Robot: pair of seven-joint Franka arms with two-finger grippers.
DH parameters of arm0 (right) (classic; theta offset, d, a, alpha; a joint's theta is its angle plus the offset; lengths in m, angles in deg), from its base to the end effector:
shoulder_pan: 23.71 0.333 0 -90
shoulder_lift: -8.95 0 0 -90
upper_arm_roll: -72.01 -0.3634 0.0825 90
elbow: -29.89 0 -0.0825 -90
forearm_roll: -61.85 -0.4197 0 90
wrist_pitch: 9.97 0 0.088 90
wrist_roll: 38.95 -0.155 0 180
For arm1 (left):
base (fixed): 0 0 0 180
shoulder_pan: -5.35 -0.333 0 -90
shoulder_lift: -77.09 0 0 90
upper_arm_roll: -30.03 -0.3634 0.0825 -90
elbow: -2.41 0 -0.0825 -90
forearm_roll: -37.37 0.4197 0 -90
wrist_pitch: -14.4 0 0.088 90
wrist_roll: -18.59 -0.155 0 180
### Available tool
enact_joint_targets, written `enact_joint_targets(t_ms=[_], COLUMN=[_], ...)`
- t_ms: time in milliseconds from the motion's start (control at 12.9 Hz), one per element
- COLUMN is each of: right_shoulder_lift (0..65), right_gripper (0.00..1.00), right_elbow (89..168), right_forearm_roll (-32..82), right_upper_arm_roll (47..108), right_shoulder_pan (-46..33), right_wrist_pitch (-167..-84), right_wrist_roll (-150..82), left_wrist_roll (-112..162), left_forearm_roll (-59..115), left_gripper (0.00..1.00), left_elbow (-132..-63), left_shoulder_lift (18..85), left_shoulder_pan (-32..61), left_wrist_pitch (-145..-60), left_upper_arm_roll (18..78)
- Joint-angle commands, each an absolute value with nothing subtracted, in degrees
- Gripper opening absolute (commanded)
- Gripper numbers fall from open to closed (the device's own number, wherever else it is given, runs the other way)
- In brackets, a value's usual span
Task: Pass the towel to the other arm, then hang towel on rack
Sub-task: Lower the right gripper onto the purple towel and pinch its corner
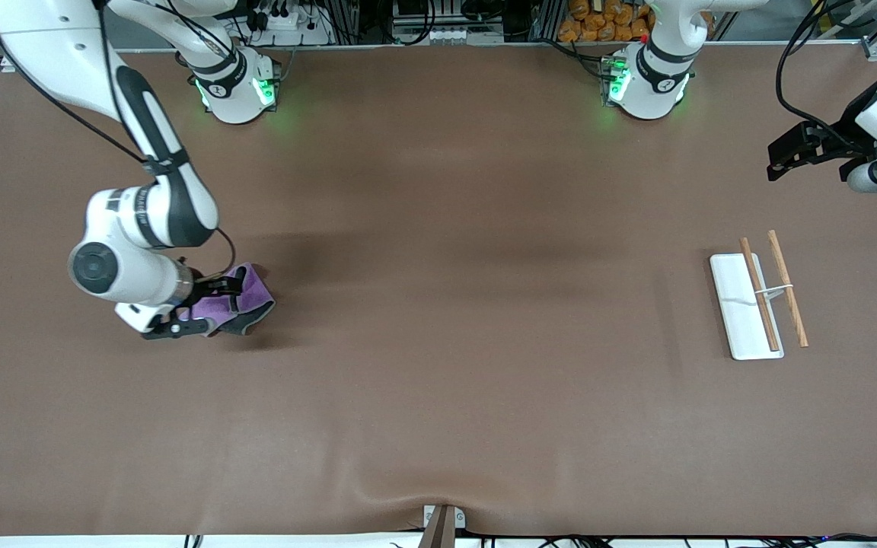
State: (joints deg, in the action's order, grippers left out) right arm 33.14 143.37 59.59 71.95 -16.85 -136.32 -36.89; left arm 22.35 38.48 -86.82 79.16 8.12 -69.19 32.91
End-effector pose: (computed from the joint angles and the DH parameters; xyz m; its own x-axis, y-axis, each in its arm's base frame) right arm 0.6188 0.0780 0.2067 0.9720 0.1306 -0.1955 0.1264 -0.9914 -0.0340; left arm 0.5601 -0.0528 0.6422 0.9977 -0.0305 -0.0608 -0.0321 -0.9992 -0.0252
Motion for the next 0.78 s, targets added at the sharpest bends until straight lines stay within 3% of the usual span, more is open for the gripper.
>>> enact_joint_targets(t_ms=[0,389,700], right_shoulder_lift=[34.8,35.8,34.8], right_gripper=[0.98,0.94,0.73], right_elbow=[144.3,145.4,148.8], right_forearm_roll=[58.8,59.0,59.0], right_upper_arm_roll=[72.3,72.4,72.4], right_shoulder_pan=[-15.2,-14.3,-13.9], right_wrist_pitch=[-138.6,-138.5,-138.0], right_wrist_roll=[-38.4,-37.7,-37.6], left_wrist_roll=[23.2,23.2,23.2], left_forearm_roll=[37.8,37.7,37.7], left_gripper=[1.00,1.00,1.00], left_elbow=[-87.0,-87.0,-87.3], left_shoulder_lift=[78.6,77.8,77.9], left_shoulder_pan=[8.2,8.4,8.3], left_wrist_pitch=[-69.6,-70.6,-70.6], left_upper_arm_roll=[33.1,33.2,33.2])
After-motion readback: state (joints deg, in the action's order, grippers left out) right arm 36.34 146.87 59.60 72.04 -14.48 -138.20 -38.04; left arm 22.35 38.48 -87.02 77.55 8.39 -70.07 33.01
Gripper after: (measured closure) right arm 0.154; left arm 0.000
